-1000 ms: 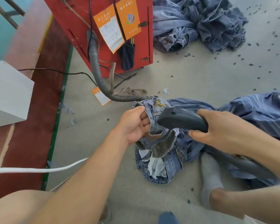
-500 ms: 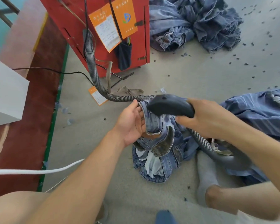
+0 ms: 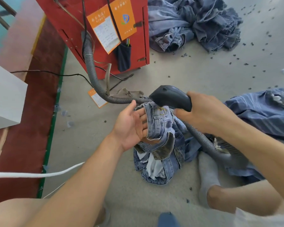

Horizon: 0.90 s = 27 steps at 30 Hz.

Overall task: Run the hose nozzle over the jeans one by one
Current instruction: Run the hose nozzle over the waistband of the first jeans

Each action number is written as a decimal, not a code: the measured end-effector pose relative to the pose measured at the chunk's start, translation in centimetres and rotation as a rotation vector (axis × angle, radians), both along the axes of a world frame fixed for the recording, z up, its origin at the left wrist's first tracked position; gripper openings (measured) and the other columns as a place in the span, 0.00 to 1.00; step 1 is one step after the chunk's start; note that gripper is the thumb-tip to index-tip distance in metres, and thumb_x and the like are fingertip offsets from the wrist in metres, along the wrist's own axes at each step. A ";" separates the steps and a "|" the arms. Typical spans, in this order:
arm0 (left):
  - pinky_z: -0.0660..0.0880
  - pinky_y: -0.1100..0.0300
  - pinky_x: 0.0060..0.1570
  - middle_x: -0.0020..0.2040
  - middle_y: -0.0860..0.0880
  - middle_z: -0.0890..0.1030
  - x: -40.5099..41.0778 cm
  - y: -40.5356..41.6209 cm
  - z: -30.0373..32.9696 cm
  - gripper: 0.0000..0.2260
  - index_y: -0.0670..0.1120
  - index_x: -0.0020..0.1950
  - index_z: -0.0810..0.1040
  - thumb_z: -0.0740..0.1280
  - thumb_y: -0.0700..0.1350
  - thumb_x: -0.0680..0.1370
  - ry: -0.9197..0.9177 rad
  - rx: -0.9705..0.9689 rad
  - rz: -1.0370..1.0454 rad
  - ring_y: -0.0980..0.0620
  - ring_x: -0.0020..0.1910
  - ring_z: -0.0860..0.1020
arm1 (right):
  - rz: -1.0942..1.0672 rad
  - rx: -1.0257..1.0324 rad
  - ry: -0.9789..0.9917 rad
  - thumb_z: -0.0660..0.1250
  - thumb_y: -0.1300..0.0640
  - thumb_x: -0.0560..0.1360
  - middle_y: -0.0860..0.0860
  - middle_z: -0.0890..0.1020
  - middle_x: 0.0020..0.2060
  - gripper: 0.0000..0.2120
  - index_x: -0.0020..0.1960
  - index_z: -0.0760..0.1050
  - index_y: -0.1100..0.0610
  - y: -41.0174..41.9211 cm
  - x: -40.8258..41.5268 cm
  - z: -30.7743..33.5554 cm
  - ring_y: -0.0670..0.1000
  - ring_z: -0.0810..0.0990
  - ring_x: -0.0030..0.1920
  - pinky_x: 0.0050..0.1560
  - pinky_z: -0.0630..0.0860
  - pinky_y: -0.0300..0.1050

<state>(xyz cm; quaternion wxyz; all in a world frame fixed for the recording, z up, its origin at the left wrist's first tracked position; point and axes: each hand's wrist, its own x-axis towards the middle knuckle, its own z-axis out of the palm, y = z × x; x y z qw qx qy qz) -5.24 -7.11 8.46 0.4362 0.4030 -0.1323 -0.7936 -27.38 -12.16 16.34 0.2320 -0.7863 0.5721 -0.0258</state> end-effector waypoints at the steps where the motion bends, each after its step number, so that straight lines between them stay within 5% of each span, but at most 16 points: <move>1: 0.80 0.47 0.57 0.61 0.42 0.84 -0.1 0.0 0.2 0.27 0.42 0.70 0.78 0.54 0.60 0.85 -0.016 -0.001 0.004 0.44 0.54 0.84 | -0.027 -0.004 -0.013 0.67 0.43 0.77 0.46 0.77 0.32 0.11 0.50 0.74 0.51 0.0 -0.7 0.2 0.45 0.75 0.32 0.30 0.66 0.42; 4: 0.82 0.48 0.53 0.55 0.41 0.85 -0.5 -0.2 0.3 0.10 0.42 0.61 0.80 0.66 0.43 0.81 -0.133 -0.037 0.085 0.46 0.47 0.85 | -0.053 0.017 -0.037 0.68 0.40 0.74 0.44 0.77 0.23 0.12 0.44 0.72 0.48 0.3 -2.6 1.1 0.42 0.75 0.23 0.28 0.66 0.41; 7: 0.84 0.52 0.43 0.47 0.41 0.84 -1.0 -0.4 0.1 0.09 0.42 0.51 0.76 0.66 0.29 0.78 -0.262 0.021 0.236 0.48 0.39 0.85 | -0.054 0.019 -0.017 0.68 0.40 0.73 0.29 0.76 0.26 0.12 0.43 0.71 0.47 0.5 -3.1 2.2 0.44 0.75 0.22 0.25 0.65 0.40; 10: 0.85 0.54 0.38 0.45 0.41 0.84 -1.5 -0.6 -0.2 0.09 0.41 0.51 0.78 0.65 0.28 0.79 -0.265 0.061 0.286 0.49 0.37 0.85 | -0.047 0.061 -0.042 0.66 0.40 0.73 0.36 0.78 0.23 0.11 0.43 0.72 0.47 0.5 -3.0 2.8 0.43 0.77 0.21 0.19 0.65 0.36; 16: 0.84 0.53 0.52 0.50 0.40 0.84 -2.0 -1.1 0.5 0.11 0.38 0.59 0.79 0.62 0.28 0.81 -0.084 0.030 0.375 0.48 0.46 0.85 | 0.031 0.111 0.031 0.66 0.40 0.73 0.22 0.74 0.32 0.08 0.42 0.70 0.41 1.8 -2.6 2.5 0.29 0.76 0.31 0.27 0.66 0.40; 19: 0.82 0.54 0.56 0.46 0.43 0.82 -2.7 -1.2 0.3 0.15 0.39 0.60 0.79 0.60 0.25 0.81 -0.095 0.045 0.402 0.50 0.45 0.83 | 0.033 0.106 0.014 0.66 0.43 0.76 0.40 0.80 0.27 0.06 0.43 0.70 0.42 1.6 -1.2 1.9 0.40 0.78 0.26 0.24 0.66 0.36; 22: 0.81 0.51 0.58 0.41 0.46 0.79 -3.6 -0.8 0.2 0.17 0.39 0.61 0.80 0.58 0.24 0.81 -0.092 0.047 0.398 0.50 0.44 0.81 | -0.061 0.112 0.010 0.66 0.45 0.79 0.52 0.80 0.31 0.12 0.51 0.73 0.54 0.5 0.0 2.0 0.52 0.80 0.28 0.28 0.74 0.44; 24: 0.81 0.52 0.57 0.42 0.46 0.80 -4.0 -0.8 0.2 0.18 0.39 0.63 0.80 0.58 0.25 0.81 -0.065 0.048 0.410 0.52 0.43 0.81 | -0.105 0.124 0.016 0.65 0.44 0.78 0.54 0.80 0.26 0.14 0.51 0.72 0.55 0.4 -0.6 2.6 0.55 0.80 0.26 0.30 0.78 0.48; 27: 0.73 0.48 0.70 0.50 0.44 0.79 -4.3 -1.0 0.3 0.22 0.40 0.71 0.76 0.56 0.26 0.82 -0.019 0.023 0.403 0.49 0.56 0.77 | -0.061 0.199 0.005 0.64 0.41 0.77 0.45 0.79 0.21 0.14 0.47 0.70 0.51 1.7 -1.5 3.4 0.50 0.78 0.19 0.23 0.76 0.45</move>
